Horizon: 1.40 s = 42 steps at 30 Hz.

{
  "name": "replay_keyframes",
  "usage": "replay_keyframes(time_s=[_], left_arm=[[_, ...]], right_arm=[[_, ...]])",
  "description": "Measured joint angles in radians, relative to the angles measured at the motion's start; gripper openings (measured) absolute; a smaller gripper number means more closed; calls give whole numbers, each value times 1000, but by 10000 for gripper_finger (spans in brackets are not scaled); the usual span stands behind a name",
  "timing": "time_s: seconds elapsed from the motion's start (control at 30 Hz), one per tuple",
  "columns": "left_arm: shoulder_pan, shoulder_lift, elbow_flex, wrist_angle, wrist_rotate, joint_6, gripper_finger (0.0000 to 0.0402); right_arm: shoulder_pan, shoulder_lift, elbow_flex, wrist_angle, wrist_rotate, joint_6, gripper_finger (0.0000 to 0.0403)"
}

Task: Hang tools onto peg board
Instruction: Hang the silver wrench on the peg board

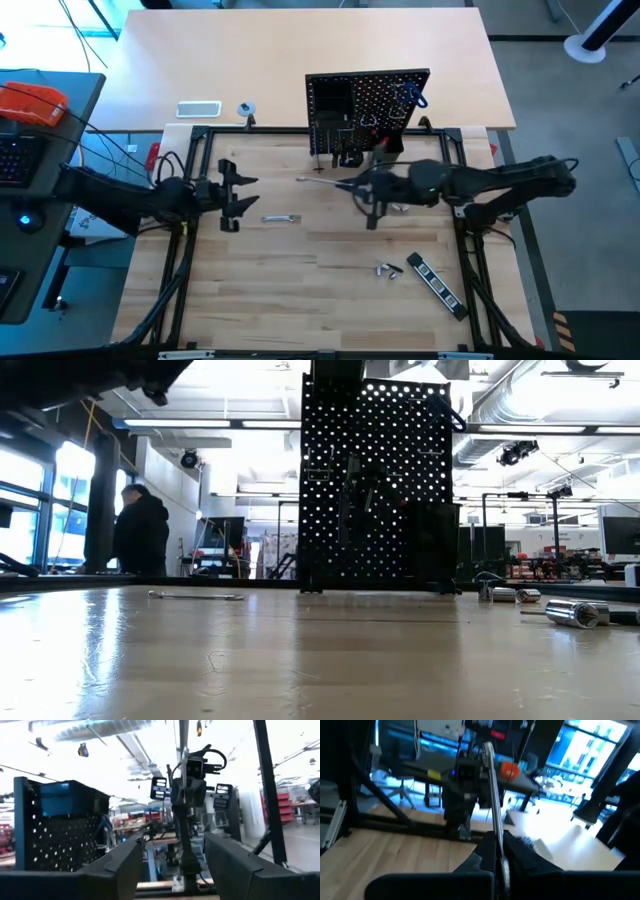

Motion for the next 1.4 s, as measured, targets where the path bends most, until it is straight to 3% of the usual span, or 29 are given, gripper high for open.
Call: replay_keyframes(time_s=[0.13, 0.27, 0.43, 0.6, 0.77, 1.0, 1.4], left_arm=[[31, 158, 45, 120, 63, -15, 200], [51, 339, 131, 281, 68, 14, 200], [74, 577, 264, 509, 98, 33, 197], [103, 757, 399, 575, 151, -5, 181], [116, 850, 512, 575, 225, -54, 175], [116, 928, 608, 553, 282, -102, 177], [115, 934, 648, 487, 332, -190, 176]], right_arm=[[12, -36, -4, 15, -4, -28, 2], [18, -54, -80, 170, -22, -47, 2], [18, -45, -242, 519, -81, -60, 2], [17, -23, -415, 888, -94, -77, 2], [6, 17, -495, 1037, -114, -28, 2], [-5, 128, -482, 1139, -136, -27, 2], [-38, 192, -456, 1184, -174, -22, 2]])
